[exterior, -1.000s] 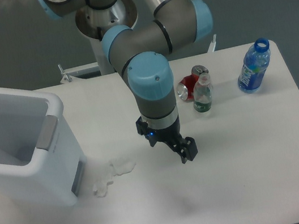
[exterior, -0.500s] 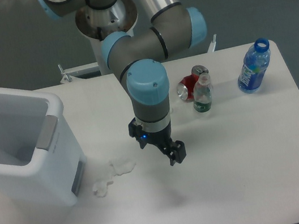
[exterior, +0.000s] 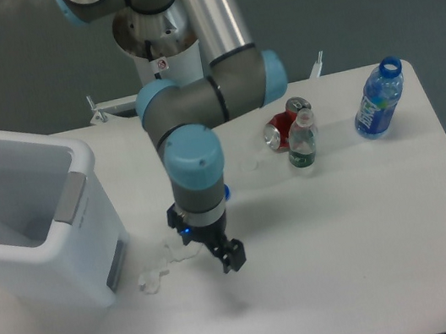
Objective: Pick up the paper ball
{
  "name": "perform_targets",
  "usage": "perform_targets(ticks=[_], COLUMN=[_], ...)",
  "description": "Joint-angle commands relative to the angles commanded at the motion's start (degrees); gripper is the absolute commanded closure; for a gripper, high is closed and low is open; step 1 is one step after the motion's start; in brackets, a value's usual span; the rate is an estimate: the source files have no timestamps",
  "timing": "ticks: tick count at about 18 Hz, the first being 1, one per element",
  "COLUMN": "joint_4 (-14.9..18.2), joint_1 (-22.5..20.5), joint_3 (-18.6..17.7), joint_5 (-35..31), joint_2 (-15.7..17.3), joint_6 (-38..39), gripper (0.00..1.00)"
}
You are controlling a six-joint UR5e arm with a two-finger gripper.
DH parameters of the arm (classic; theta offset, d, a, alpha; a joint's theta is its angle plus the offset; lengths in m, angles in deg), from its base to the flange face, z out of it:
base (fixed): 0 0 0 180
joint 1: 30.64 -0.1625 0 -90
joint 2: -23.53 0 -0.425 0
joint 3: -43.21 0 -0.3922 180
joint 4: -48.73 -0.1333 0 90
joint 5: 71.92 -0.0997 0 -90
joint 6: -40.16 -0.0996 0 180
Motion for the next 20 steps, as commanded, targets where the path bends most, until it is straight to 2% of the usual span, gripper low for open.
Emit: perform_targets(ticks=[2, 5, 6, 9, 15, 17, 20], joint_4=[0.18, 0.44, 0.44, 0.44, 0.53, 0.53, 0.44], joint_1=[0.70, 1.41, 1.85, 3.69, 3.78, 3.70, 3.78], joint_3=[-1.14, -5.52, -5.97, -5.89, -5.45, -5.45, -5.01], joint_5=[0.00, -0.18, -0.26, -2.63, -4.66, -5.18, -5.62], joint_2=[0.26, 2.89, 2.81, 1.94, 0.35, 0.00, -1.31], joint_6=[-0.09, -0.79, -0.79, -0.27, -0.27, -0.27, -0.18], gripper=[0.00, 0.00, 0.00, 0.00, 0.00, 0.04, 0.15])
